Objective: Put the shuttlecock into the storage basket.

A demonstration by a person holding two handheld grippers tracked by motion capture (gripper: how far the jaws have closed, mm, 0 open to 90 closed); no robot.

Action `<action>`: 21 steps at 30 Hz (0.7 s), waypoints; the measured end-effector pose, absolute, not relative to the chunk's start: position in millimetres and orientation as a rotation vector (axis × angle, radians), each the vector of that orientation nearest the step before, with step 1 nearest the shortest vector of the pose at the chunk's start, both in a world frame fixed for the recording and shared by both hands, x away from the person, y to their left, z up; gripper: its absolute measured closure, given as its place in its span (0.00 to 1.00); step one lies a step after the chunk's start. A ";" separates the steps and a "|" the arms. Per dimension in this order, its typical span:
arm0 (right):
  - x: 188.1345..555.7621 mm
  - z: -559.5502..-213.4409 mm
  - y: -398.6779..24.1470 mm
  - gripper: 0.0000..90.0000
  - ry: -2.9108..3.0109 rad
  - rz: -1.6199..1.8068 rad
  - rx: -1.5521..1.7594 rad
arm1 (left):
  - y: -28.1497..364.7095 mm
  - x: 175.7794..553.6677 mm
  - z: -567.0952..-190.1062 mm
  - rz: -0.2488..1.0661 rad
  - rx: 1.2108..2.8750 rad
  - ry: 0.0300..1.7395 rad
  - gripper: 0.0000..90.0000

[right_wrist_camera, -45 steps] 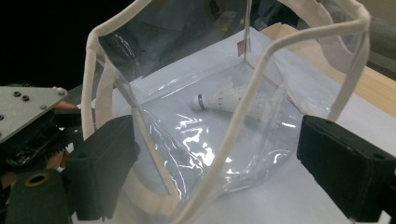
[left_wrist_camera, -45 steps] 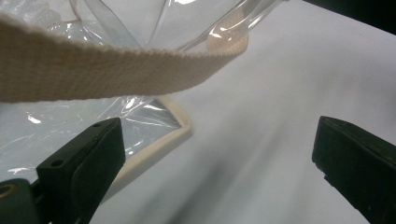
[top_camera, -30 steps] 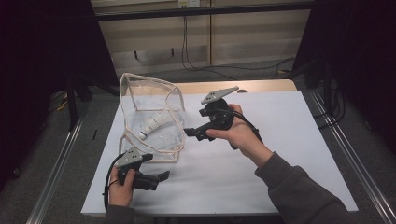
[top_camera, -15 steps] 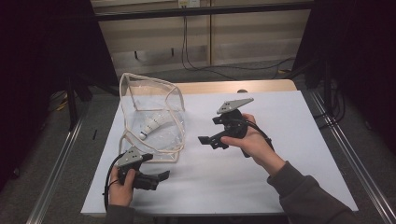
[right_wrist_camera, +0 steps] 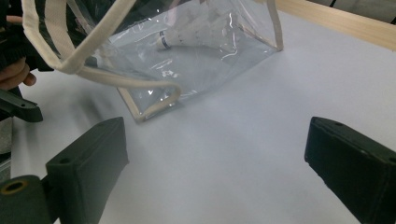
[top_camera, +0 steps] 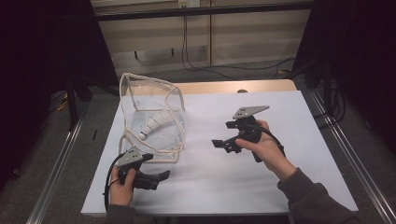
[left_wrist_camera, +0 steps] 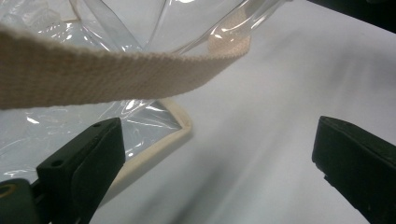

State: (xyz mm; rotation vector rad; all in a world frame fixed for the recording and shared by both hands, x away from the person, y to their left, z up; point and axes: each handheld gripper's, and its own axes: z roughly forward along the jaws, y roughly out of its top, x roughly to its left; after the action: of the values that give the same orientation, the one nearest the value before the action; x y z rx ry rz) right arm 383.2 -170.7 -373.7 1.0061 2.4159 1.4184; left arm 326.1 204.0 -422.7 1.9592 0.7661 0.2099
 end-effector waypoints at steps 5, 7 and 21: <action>379.6 -379.5 -179.2 0.06 2.406 1.414 1.013 | 204.1 326.0 -422.7 0.211 1.960 0.764 0.03; 378.1 -381.1 -181.8 0.06 2.404 1.423 1.009 | 204.3 326.1 -422.6 0.211 1.959 0.764 0.03; 368.6 -388.7 -199.9 0.05 2.394 1.412 1.017 | 203.9 326.0 -422.2 0.211 1.967 0.764 0.03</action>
State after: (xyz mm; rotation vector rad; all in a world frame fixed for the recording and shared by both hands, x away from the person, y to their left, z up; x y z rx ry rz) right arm 368.6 -199.9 -388.7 1.0174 2.3939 1.4115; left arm 326.0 203.9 -422.2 1.9667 0.7638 0.2108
